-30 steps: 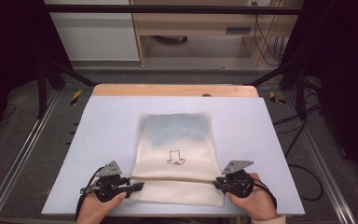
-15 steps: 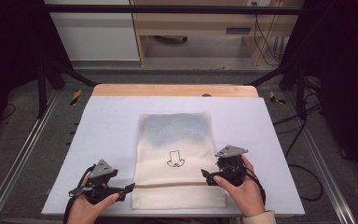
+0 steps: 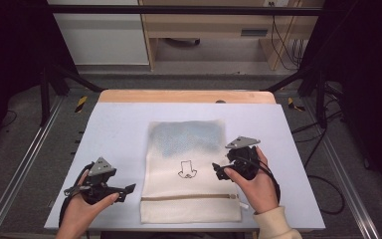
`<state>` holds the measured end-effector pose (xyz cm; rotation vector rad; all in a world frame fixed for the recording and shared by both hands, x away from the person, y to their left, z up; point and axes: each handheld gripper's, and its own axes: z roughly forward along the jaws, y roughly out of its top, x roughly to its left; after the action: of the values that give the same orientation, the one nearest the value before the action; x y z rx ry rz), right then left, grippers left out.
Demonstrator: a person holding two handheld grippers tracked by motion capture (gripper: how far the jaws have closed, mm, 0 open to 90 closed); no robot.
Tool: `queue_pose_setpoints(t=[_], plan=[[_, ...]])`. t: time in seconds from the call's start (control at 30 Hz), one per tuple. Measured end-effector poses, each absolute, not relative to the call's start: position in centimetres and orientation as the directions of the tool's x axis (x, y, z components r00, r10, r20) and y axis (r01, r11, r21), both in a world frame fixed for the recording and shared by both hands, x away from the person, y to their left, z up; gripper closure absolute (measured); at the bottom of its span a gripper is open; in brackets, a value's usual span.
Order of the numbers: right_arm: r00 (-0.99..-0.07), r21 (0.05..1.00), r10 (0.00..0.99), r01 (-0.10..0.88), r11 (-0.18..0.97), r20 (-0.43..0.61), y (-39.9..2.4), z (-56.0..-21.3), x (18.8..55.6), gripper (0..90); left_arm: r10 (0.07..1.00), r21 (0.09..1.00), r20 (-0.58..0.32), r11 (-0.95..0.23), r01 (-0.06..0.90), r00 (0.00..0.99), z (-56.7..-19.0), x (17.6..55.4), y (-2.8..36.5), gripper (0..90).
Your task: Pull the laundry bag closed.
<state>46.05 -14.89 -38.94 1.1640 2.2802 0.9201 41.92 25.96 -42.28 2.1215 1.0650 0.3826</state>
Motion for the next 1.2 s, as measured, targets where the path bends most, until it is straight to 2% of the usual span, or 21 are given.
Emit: queue_pose_setpoints(t=[0.1, 0.33, 0.67, 0.73, 0.77, 1.2], plan=[[-0.555, 0.700, 0.828, 0.557, 0.447, -0.087, -15.0, -38.6, 46.7, 7.4, 0.794, 0.680, -0.051, -0.416, 0.603, 0.605, -42.5, 43.2, 26.9, 7.1], [-0.538, 0.703, 0.841, 0.578, 0.415, -0.054, -15.5, -38.6, 47.3, 7.8, 0.827, 0.705, -0.059, -0.362, 0.610, 0.559, -42.4, 44.6, 28.0, 6.3], [-0.457, 0.712, 0.889, 0.612, 0.343, -0.035, -18.7, -39.8, 46.6, 7.7, 0.865, 0.713, -0.025, -0.336, 0.615, 0.502, -42.5, 44.2, 30.9, 7.2], [-0.447, 0.708, 0.894, 0.621, 0.336, -0.032, -19.6, -40.1, 46.5, 7.9, 0.873, 0.717, 0.032, -0.360, 0.598, 0.487, -42.2, 43.9, 31.5, 7.9], [-0.434, 0.708, 0.901, 0.629, 0.322, -0.024, -20.0, -40.3, 46.4, 7.9, 0.878, 0.728, 0.007, -0.332, 0.599, 0.478, -42.1, 43.8, 32.1, 7.7], [-0.358, 0.677, 0.934, 0.682, 0.278, -0.023, -23.9, -42.3, 45.3, 7.9, 0.881, 0.691, 0.032, -0.361, 0.626, 0.473, -43.3, 43.5, 33.9, 8.3]])
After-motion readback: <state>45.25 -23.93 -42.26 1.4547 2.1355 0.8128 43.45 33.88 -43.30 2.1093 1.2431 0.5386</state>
